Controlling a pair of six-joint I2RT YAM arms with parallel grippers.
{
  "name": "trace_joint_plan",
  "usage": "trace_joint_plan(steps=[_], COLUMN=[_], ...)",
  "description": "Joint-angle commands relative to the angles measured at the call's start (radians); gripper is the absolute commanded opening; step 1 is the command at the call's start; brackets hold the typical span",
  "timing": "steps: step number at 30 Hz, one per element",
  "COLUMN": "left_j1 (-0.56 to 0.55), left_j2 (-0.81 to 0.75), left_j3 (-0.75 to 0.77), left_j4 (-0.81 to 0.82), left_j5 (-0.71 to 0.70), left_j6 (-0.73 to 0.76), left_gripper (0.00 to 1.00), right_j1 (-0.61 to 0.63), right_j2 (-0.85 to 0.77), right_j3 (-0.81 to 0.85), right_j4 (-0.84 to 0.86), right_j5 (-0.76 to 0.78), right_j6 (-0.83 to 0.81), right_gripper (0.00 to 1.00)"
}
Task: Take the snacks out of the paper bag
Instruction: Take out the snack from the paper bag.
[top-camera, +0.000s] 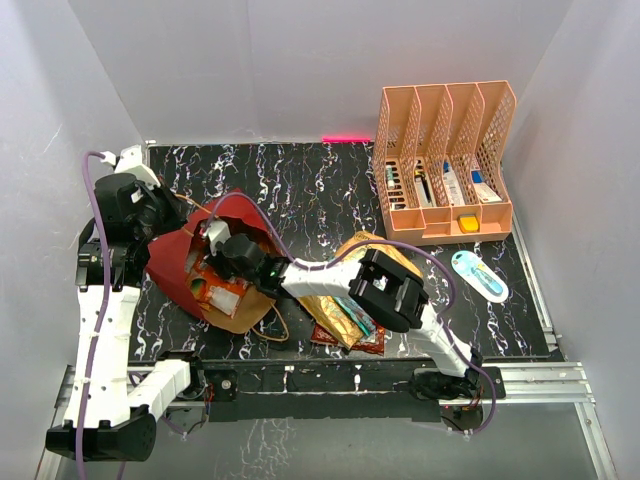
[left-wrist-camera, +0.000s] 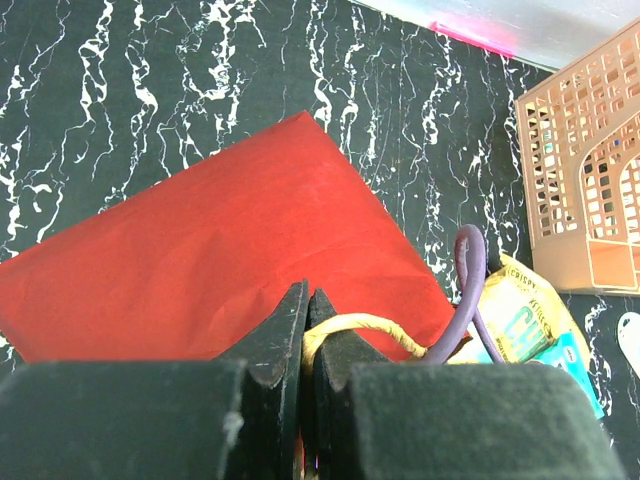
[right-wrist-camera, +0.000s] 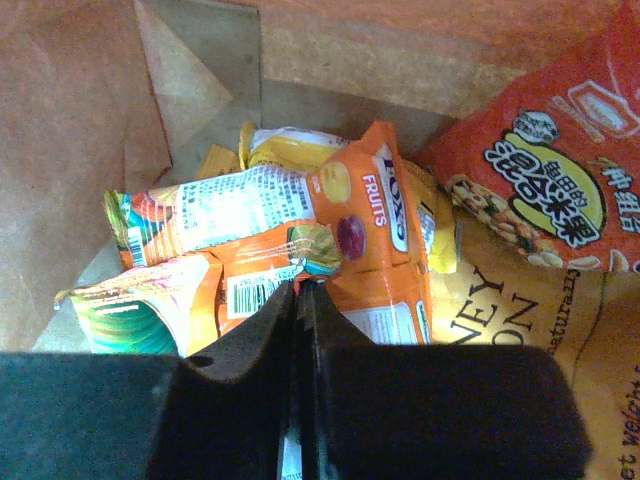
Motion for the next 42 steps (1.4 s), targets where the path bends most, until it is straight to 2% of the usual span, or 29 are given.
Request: trace_joint_plan(steps=[1,8,19,30,38,42], left_j1=[-0.001,-0.001,-0.002,-0.001,-0.001,-0.001], left_j2=[-0.016,-0.009,0.004,0.01,0.004,0.01], left_j3=[0.009,0.015,0.006,0.003,0.003,-0.002], left_j4=[-0.01,-0.024,-0.012,-0.011,-0.013,-0.006], left_j5=[-0.042,-0.094,-0.089,-0.096,-0.105,-0.104], left_j6=[-0.014,-0.048,-0.074,-0.064,-0.052,-0.046], left_gripper=[0.0,0.0,0.0,0.0,0.0,0.0], right_j1=[0.0,0.0,0.002,0.002,0.002,0.002], right_j2=[-0.105,-0.203,-0.367,-0.569,-0.831,-0.965], right_j3=[-0.03,-0.083,-0.211,-0.256,-0.373,-0.426], right_j4=[0.009,0.024,0.048,0.027,-0.083,-0.261], right_j5=[0.014,0.026,0.025,0.069,0.107,0.213], right_j6=[0.032,0.09,0.13,0.176,0.236,0.274], right_gripper=[0.07,0.07,0.07,0.07,0.07,0.07])
